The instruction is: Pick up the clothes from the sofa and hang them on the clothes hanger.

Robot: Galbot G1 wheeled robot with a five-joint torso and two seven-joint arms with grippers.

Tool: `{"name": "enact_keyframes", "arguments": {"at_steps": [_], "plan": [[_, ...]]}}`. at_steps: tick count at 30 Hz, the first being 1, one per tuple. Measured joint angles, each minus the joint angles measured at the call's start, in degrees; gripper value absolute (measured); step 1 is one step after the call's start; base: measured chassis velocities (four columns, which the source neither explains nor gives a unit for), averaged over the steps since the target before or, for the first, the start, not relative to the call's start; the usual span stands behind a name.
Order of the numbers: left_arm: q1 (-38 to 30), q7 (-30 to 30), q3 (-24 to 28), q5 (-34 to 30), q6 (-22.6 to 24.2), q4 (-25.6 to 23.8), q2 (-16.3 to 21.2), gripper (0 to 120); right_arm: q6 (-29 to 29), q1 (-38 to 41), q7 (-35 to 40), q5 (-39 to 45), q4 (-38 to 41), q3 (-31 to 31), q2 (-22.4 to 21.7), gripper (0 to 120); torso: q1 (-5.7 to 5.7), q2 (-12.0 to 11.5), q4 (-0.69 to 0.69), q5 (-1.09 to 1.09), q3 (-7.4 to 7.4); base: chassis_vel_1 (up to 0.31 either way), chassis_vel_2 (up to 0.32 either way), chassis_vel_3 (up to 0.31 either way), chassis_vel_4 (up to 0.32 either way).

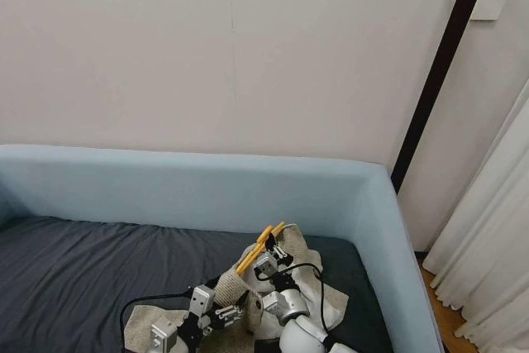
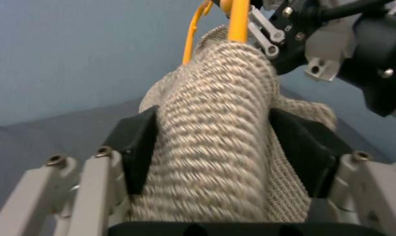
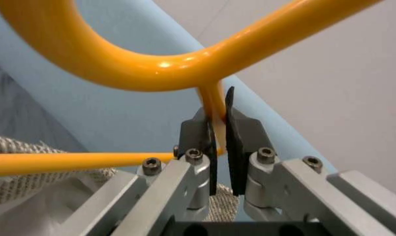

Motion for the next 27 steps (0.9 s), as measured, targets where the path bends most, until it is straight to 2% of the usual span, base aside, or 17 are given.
{"name": "enact_keyframes", "arguments": {"at_steps": [4, 6, 7, 15, 27], "plan": [[-0.6, -1.2, 0.3, 0.4, 0.7, 0.3, -0.3, 51, 0.1, -0.1, -0.1, -0.1, 0.5, -0.4, -0.2, 4, 0.0, 0.0, 0.0, 0.0, 0.0, 0.0, 0.0, 0.0, 0.0], [-0.9, -2.6, 0.4, 1.3, 1.7, 0.6, -0.7, 39, -0.2, -0.2, -0.3, -0.5, 0.9, -0.5, -0.3, 4, 0.0, 0.0, 0.0, 0.0, 0.0, 0.0, 0.0, 0.0, 0.0], [-0.9, -2.6, 0.4, 1.3, 1.7, 0.6, -0.7, 39, -0.2, -0.2, -0.3, -0.5, 0.9, -0.5, -0.3, 4, 0.0, 0.0, 0.0, 0.0, 0.0, 0.0, 0.0, 0.0, 0.0], [-0.4, -5.6, 0.6, 8.2, 3.1, 0.7, -2.0, 10, -3.0, -0.1, -0.5, -2.2, 1.7, -0.8, -0.6, 4, 0.0, 0.0, 0.0, 0.0, 0.0, 0.0, 0.0, 0.0, 0.0], [0.0, -5.9, -1.0, 9.7, 1.1, 1.8, -2.2, 8, -3.1, -0.2, -0.6, -0.2, 2.6, -1.2, -1.0, 4, 0.0, 0.0, 0.0, 0.0, 0.0, 0.0, 0.0, 0.0, 0.0]]}}
